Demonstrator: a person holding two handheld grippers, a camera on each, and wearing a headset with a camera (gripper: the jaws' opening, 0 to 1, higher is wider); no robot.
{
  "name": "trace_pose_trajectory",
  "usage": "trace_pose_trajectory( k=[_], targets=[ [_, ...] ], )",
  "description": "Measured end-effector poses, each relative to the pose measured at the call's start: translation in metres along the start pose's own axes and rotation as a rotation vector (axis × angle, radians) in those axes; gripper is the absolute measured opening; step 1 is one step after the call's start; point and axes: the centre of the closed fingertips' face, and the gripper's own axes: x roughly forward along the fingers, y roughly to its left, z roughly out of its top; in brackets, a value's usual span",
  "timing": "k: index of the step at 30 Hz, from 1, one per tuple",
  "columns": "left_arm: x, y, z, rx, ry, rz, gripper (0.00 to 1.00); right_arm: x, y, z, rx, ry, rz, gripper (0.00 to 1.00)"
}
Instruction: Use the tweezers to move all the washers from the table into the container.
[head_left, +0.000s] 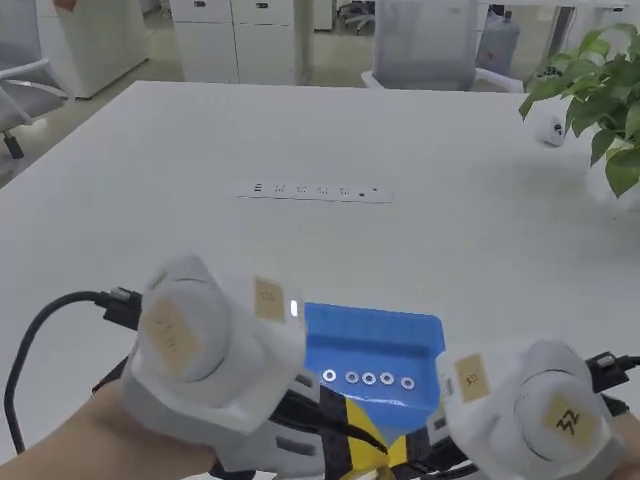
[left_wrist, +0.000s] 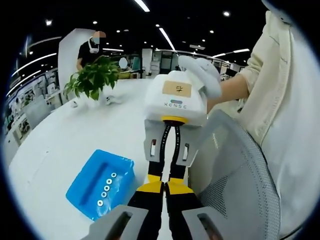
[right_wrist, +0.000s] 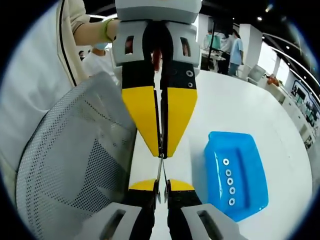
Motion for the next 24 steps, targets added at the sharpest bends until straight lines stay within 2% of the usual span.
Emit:
trace_pose_trajectory(
  k=[2, 5, 9, 10, 12, 15, 18, 23, 24],
  targets=[
    [0.001, 0.001, -0.007, 0.04, 0.029, 0.015, 0.0, 0.003, 0.0, -0.003, -0.009, 0.015, -0.005, 0.04],
    [0.004, 0.001, -0.018, 0.054, 0.068, 0.018, 0.0, 0.008, 0.0, -0.01, -0.021, 0.042, -0.016, 0.04],
    [0.008, -0.002, -0.03, 0.081, 0.098, 0.01, 0.0, 0.014, 0.004, -0.017, -0.068, 0.084, -0.024, 0.02],
    [0.009, -0.003, -0.036, 0.089, 0.125, 0.008, 0.0, 0.015, 0.004, -0.018, -0.071, 0.089, -0.024, 0.02],
    [0.01, -0.005, -0.04, 0.101, 0.133, 0.009, 0.0, 0.017, 0.005, -0.02, -0.077, 0.1, -0.02, 0.02],
    [0.009, -0.004, -0.04, 0.063, 0.124, 0.019, 0.02, 0.018, 0.006, -0.023, -0.083, 0.111, -0.016, 0.02],
    [0.007, 0.001, -0.044, 0.048, 0.136, 0.041, 0.06, 0.019, 0.006, -0.023, -0.076, 0.106, -0.014, 0.02],
    [0.007, 0.0, -0.048, 0.041, 0.144, 0.039, 0.03, 0.022, 0.005, -0.025, -0.07, 0.11, -0.012, 0.02],
    [0.007, 0.0, -0.049, 0.039, 0.147, 0.036, 0.0, 0.022, 0.005, -0.024, -0.069, 0.11, -0.013, 0.03]
  ],
)
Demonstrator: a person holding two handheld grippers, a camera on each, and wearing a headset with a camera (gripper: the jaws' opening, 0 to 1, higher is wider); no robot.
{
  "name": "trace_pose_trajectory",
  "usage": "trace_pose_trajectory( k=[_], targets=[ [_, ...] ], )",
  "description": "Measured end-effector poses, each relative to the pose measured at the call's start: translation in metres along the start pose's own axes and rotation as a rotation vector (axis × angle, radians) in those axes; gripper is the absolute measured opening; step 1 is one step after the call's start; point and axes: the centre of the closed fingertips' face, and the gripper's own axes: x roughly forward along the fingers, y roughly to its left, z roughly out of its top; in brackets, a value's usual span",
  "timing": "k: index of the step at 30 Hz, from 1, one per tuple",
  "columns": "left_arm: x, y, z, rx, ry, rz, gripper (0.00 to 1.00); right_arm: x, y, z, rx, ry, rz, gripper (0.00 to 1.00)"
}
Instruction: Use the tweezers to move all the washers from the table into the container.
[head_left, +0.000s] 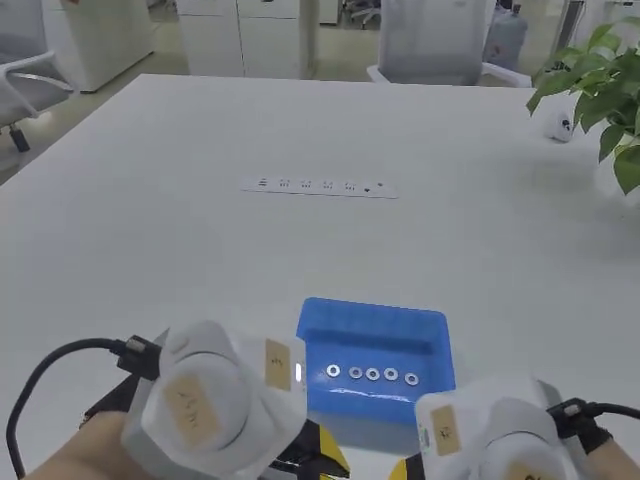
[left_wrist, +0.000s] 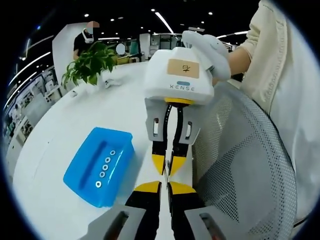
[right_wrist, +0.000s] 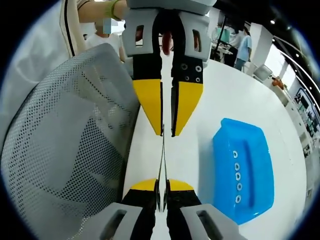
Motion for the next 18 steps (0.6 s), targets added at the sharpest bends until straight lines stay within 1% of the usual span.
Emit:
trace_pose_trajectory(
  k=[1, 3, 5, 6, 7, 8, 10, 11, 12, 13, 14, 16, 17, 18],
  targets=[
    [0.0, -0.001, -0.002, -0.006, 0.011, -0.007, 0.0, 0.0, -0.001, 0.001, 0.003, -0.002, -0.006, 0.03],
    [0.0, 0.0, -0.006, 0.005, 0.028, 0.001, 0.0, 0.002, -0.002, 0.001, 0.01, -0.007, -0.004, 0.03],
    [0.0, 0.001, -0.008, 0.006, 0.033, 0.006, 0.0, 0.006, -0.002, 0.001, 0.023, -0.013, -0.004, 0.04],
    [0.001, 0.002, -0.013, 0.011, 0.054, 0.011, 0.0, 0.007, -0.002, 0.002, 0.028, -0.017, -0.005, 0.04],
    [0.001, 0.001, -0.018, 0.022, 0.074, 0.003, 0.0, 0.009, -0.001, 0.002, 0.048, -0.026, 0.0, 0.04],
    [0.002, 0.002, -0.021, 0.023, 0.08, 0.003, 0.0, 0.01, -0.002, 0.003, 0.063, -0.037, -0.004, 0.05],
    [0.004, 0.002, -0.028, 0.023, 0.093, -0.003, 0.0, 0.014, -0.001, 0.005, 0.115, -0.071, -0.004, 0.08],
    [0.005, 0.003, -0.032, 0.017, 0.1, -0.007, 0.0, 0.016, -0.002, 0.004, 0.158, -0.087, -0.015, 0.12],
    [0.006, 0.003, -0.034, 0.015, 0.105, -0.006, 0.0, 0.017, -0.004, 0.002, 0.179, -0.09, -0.035, 0.2],
    [0.007, 0.004, -0.039, 0.01, 0.117, -0.009, 0.0, 0.016, -0.004, -0.001, 0.197, -0.098, -0.052, 0.27],
    [0.008, 0.004, -0.04, 0.009, 0.121, -0.01, 0.0, 0.016, -0.003, -0.002, 0.206, -0.104, -0.058, 0.32],
    [0.011, 0.004, -0.049, 0.009, 0.152, -0.016, 0.0, 0.008, -0.002, -0.004, 0.244, -0.142, -0.089, 0.38],
    [0.013, 0.005, -0.055, 0.013, 0.176, -0.018, 0.0, 0.001, -0.002, -0.005, 0.27, -0.176, -0.115, 0.41],
    [0.015, 0.005, -0.059, 0.015, 0.192, -0.022, 0.0, -0.004, -0.001, -0.005, 0.29, -0.197, -0.126, 0.45]
  ],
)
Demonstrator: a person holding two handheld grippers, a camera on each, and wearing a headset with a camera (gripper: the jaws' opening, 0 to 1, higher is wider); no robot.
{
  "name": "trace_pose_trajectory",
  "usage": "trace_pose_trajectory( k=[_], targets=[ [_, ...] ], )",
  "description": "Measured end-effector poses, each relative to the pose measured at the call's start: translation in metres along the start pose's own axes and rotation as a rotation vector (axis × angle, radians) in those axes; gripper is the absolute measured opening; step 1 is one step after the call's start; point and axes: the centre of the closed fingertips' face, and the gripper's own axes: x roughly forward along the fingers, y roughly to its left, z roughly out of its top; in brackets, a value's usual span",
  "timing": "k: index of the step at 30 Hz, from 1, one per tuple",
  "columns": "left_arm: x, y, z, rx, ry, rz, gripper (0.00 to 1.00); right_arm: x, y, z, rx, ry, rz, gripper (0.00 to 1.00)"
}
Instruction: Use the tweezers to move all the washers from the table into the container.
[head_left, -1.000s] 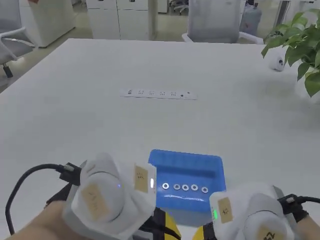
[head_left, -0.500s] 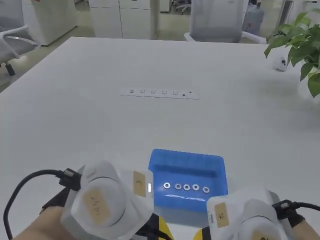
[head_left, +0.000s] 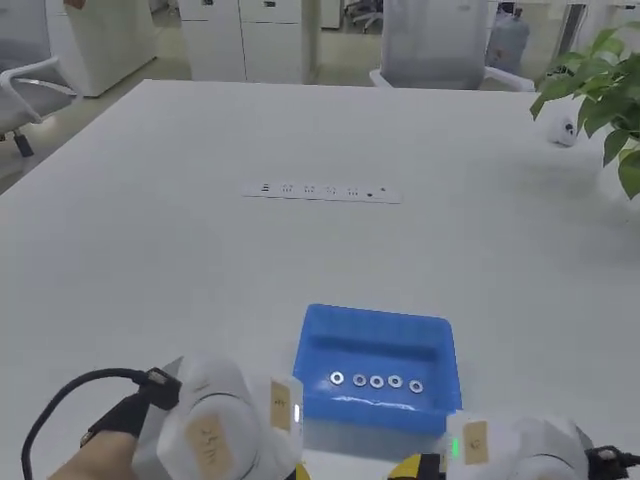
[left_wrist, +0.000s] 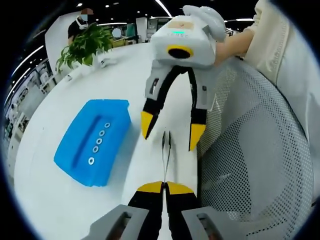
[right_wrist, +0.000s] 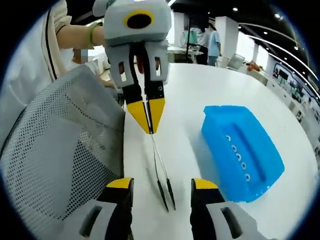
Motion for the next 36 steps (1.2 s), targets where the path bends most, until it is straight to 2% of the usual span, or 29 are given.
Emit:
trace_pose_trajectory(
  k=[1, 4, 9, 11, 13, 17, 19, 22, 24, 27, 30, 33, 36],
  targets=[
    [0.002, 0.001, -0.003, 0.003, 0.014, -0.001, 0.0, -0.006, -0.001, 0.0, 0.019, -0.016, -0.014, 0.47],
    [0.009, 0.002, -0.012, 0.032, 0.081, -0.007, 0.0, -0.034, -0.01, -0.001, 0.067, -0.084, -0.099, 0.53],
    [0.015, 0.005, -0.018, 0.018, 0.156, -0.024, 0.0, -0.081, -0.027, -0.002, 0.146, -0.2, -0.24, 0.7],
    [0.016, 0.006, -0.019, 0.013, 0.18, -0.025, 0.0, -0.099, -0.032, 0.0, 0.178, -0.243, -0.275, 0.7],
    [0.015, 0.01, -0.023, 0.036, 0.228, -0.006, 0.0, -0.115, -0.036, -0.001, 0.164, -0.265, -0.315, 0.7],
    [0.018, 0.009, -0.024, 0.02, 0.253, -0.016, 0.0, -0.135, -0.043, -0.009, 0.161, -0.289, -0.382, 0.76],
    [0.019, 0.008, -0.026, 0.0, 0.266, -0.022, 0.0, -0.142, -0.048, -0.014, 0.213, -0.32, -0.413, 0.77],
    [0.018, 0.008, -0.027, -0.013, 0.273, -0.017, 0.0, -0.151, -0.054, -0.017, 0.249, -0.362, -0.45, 0.77],
    [0.018, 0.008, -0.027, -0.035, 0.269, -0.012, 0.04, -0.153, -0.055, -0.017, 0.265, -0.385, -0.465, 0.77],
    [0.013, 0.009, -0.026, -0.083, 0.243, 0.022, 0.09, -0.157, -0.058, -0.014, 0.281, -0.427, -0.479, 0.78],
    [0.004, 0.011, -0.021, -0.163, 0.159, 0.085, 0.17, -0.161, -0.061, -0.01, 0.289, -0.46, -0.497, 0.79],
    [-0.013, 0.01, -0.014, -0.287, 0.039, 0.154, 0.31, -0.165, -0.067, -0.009, 0.297, -0.482, -0.526, 0.82],
    [-0.03, 0.012, -0.008, -0.363, -0.089, 0.246, 0.4, -0.166, -0.07, -0.008, 0.3, -0.5, -0.541, 0.84]
  ],
)
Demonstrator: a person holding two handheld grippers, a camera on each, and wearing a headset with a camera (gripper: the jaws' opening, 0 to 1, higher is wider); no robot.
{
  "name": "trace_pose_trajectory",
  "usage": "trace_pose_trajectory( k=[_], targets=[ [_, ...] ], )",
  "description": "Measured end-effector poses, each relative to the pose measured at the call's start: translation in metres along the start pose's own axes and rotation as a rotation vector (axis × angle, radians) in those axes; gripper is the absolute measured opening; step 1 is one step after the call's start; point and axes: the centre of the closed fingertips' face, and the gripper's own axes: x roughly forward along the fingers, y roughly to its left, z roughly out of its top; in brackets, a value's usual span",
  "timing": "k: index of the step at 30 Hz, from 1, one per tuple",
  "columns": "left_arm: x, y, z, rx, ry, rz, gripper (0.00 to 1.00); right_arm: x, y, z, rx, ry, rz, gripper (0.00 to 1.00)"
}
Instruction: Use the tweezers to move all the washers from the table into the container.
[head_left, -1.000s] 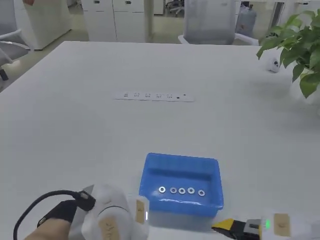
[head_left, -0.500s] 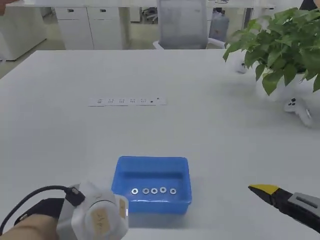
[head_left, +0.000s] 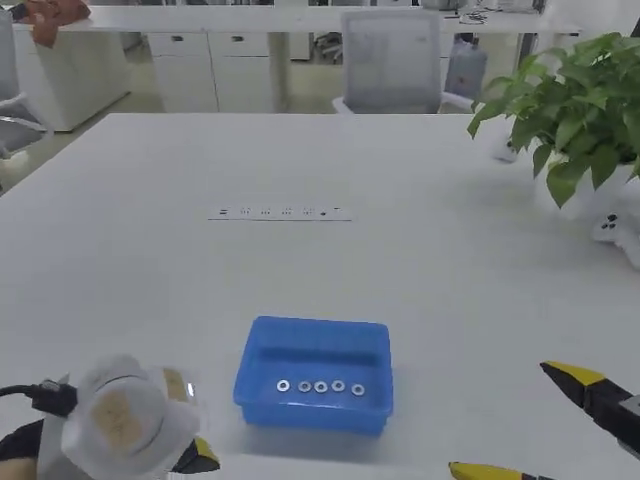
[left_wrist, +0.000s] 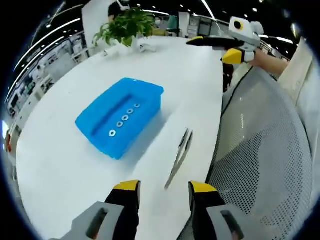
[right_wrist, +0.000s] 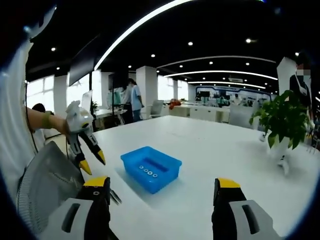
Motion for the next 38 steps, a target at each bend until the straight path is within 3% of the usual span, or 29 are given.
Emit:
trace_pose_trajectory(
  k=[3, 5, 6, 8, 9, 11, 16, 18, 20, 23, 25, 32, 38],
  targets=[
    [-0.016, 0.005, 0.002, -0.127, -0.116, 0.069, 0.52, 0.0, -0.001, 0.004, 0.002, -0.021, -0.013, 0.88],
    [-0.028, 0.012, 0.006, -0.2, -0.226, 0.127, 0.53, -0.001, -0.002, 0.006, 0.004, -0.036, -0.022, 0.89],
    [-0.036, 0.017, 0.011, -0.255, -0.314, 0.164, 0.53, -0.002, -0.003, 0.008, 0.003, -0.048, -0.031, 0.89],
    [-0.049, 0.023, 0.02, -0.325, -0.44, 0.206, 0.56, -0.003, -0.004, 0.012, 0.004, -0.067, -0.042, 0.9],
    [-0.06, 0.03, 0.025, -0.362, -0.53, 0.247, 0.61, -0.004, -0.005, 0.016, 0.008, -0.096, -0.05, 0.9],
    [-0.078, 0.04, 0.029, -0.405, -0.655, 0.325, 0.68, -0.006, -0.003, 0.021, 0.028, -0.129, -0.054, 0.9],
    [-0.101, 0.053, 0.033, -0.425, -0.799, 0.472, 0.88, -0.009, -0.003, 0.024, 0.045, -0.156, -0.087, 0.95],
    [-0.105, 0.055, 0.036, -0.431, -0.836, 0.493, 0.93, -0.009, -0.003, 0.024, 0.036, -0.16, -0.098, 0.97],
    [-0.108, 0.057, 0.038, -0.408, -0.846, 0.516, 0.96, -0.008, -0.004, 0.025, 0.025, -0.166, -0.102, 0.99],
    [-0.11, 0.057, 0.043, -0.384, -0.876, 0.526, 0.99, -0.004, 0.002, 0.025, 0.035, -0.195, -0.062, 0.99],
    [-0.107, 0.058, 0.041, -0.385, -0.854, 0.529, 0.99, -0.001, 0.002, 0.021, 0.028, -0.174, -0.059, 0.99],
    [-0.108, 0.059, 0.041, -0.428, -0.889, 0.5, 0.99, -0.004, -0.002, 0.019, 0.008, -0.166, -0.081, 0.99],
    [-0.103, 0.06, 0.037, -0.436, -0.859, 0.507, 0.99, -0.002, -0.001, 0.014, 0.015, -0.141, -0.079, 0.99]
  ],
)
